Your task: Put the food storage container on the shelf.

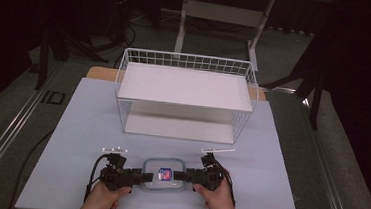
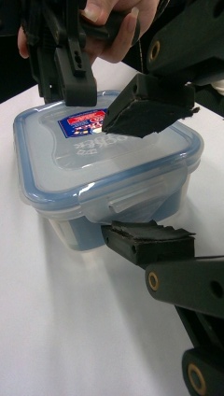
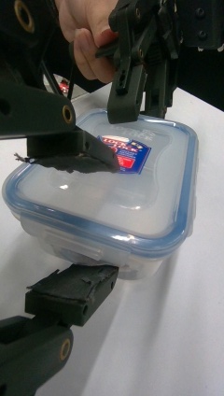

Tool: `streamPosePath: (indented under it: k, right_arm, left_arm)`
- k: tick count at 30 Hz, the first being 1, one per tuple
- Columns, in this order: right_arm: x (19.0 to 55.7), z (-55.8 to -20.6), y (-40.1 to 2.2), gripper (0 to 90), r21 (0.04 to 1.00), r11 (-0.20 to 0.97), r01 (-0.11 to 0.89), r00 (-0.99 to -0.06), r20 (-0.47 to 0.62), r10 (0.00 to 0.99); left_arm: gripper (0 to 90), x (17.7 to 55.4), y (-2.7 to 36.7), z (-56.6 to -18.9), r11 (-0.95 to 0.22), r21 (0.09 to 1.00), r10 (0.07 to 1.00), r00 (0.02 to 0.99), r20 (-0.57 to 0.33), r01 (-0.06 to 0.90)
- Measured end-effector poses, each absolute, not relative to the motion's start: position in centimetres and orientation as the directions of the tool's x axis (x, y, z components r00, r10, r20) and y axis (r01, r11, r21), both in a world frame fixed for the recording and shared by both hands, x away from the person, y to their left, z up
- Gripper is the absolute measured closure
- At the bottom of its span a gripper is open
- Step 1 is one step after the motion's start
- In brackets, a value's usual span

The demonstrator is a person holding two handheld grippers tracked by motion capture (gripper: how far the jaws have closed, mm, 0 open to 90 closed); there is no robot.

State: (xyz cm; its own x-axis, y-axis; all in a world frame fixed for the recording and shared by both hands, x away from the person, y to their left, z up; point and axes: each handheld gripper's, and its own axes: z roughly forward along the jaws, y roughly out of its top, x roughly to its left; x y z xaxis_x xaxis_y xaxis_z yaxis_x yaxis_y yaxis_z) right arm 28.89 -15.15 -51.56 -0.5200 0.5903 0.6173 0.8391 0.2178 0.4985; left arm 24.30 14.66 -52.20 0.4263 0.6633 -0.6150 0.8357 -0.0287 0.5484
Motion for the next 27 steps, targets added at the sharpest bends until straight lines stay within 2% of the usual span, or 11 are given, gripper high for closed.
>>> streamPosePath:
  k: [5,14,27]
  right_arm:
    - [28.8,-51.2,-15.2,45.5,0.495,0.212,0.843,-0.513,0.619,0.594]
    - [28.8,-50.1,-15.4,45.5,0.541,0.208,0.815,-0.539,0.576,0.615]
    - [30.7,-47.7,-17.5,45.0,0.623,0.139,0.770,-0.546,0.532,0.647]
  left_arm:
    - [48.6,23.9,14.3,-51.7,-0.025,0.556,0.687,0.418,-0.594,0.831]
    - [49.8,24.3,13.6,-50.6,-0.028,0.586,0.706,0.431,-0.562,0.810]
    - [49.5,27.9,11.4,-48.5,-0.036,0.652,0.693,0.489,-0.530,0.758]
